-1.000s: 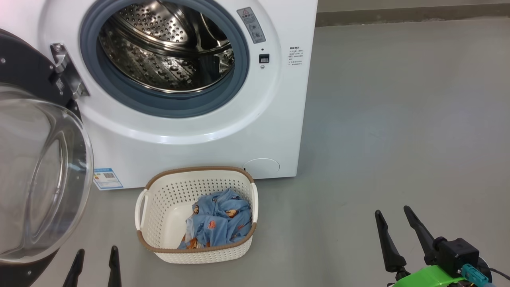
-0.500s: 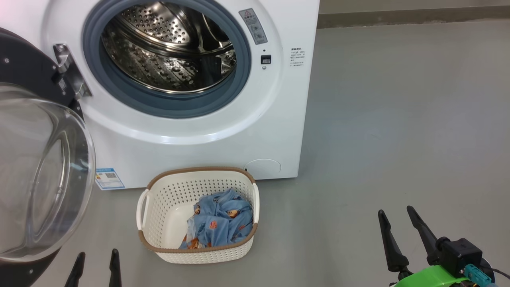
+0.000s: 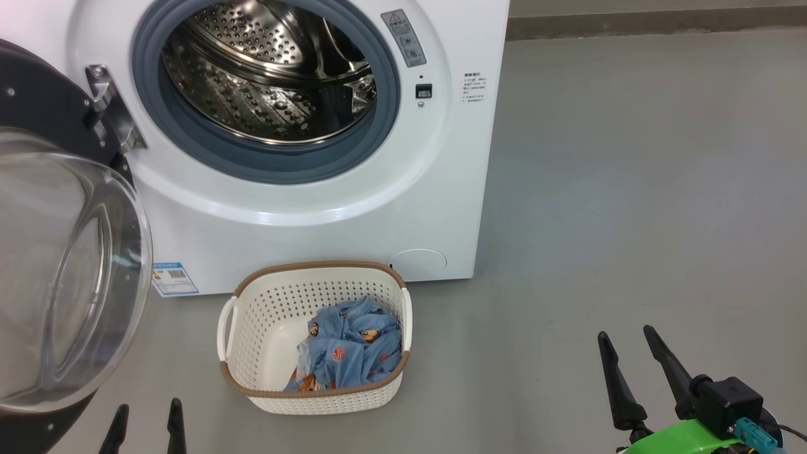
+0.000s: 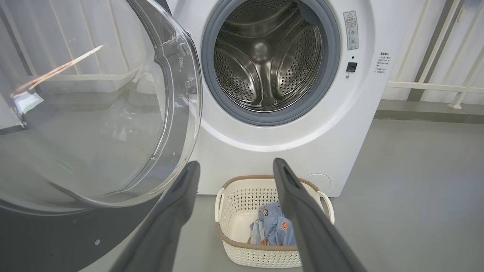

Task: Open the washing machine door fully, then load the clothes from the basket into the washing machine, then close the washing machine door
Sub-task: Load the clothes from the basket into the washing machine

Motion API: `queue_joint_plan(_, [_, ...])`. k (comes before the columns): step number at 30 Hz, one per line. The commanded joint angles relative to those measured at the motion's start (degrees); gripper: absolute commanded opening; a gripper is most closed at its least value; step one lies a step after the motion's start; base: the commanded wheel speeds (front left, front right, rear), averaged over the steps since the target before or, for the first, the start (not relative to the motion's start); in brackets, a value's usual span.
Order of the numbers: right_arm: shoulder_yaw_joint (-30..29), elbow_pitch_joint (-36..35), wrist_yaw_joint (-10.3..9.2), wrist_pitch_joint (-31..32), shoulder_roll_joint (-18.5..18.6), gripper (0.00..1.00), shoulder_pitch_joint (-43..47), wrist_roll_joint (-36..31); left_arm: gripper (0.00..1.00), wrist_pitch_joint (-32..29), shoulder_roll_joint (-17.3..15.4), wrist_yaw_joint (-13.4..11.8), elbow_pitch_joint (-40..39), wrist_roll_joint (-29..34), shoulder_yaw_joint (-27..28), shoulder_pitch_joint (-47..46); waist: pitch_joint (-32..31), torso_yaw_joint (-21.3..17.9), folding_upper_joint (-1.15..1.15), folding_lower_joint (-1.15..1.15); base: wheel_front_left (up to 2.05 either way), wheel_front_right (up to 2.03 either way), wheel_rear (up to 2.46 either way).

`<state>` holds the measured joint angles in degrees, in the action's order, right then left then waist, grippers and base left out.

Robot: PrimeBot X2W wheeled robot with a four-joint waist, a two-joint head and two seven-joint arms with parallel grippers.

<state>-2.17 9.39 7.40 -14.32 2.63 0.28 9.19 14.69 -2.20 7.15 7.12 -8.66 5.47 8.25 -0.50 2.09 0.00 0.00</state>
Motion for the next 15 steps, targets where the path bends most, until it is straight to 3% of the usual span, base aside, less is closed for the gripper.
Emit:
queue_joint_plan(1, [1.56,-1.39,0.09,-0.68,0.25,1.00,-0.28,0.02,1.00,0.31,-0.92,-0.27,-0.98,0.57,2.08,-1.96,0.02,0.09,0.00,0.00,0.60,-0.60,0.00])
queue_joint_plan(8, [1.84,-1.25,0.09,-0.68,0.25,1.00,-0.35,-0.08,1.00,0.31,-0.93,-0.17,-0.58,0.74,2.38,-2.54,0.09,0.44,0.00,0.00,1.14,-1.14,0.00])
queue_joint_plan(15, [1.87,-1.03,0.09,-0.68,0.25,1.00,-0.42,-0.12,1.00,0.31,-0.88,0.01,-0.75,-0.21,2.45,-2.91,0.18,0.62,0.00,0.00,2.18,-1.69,-0.49])
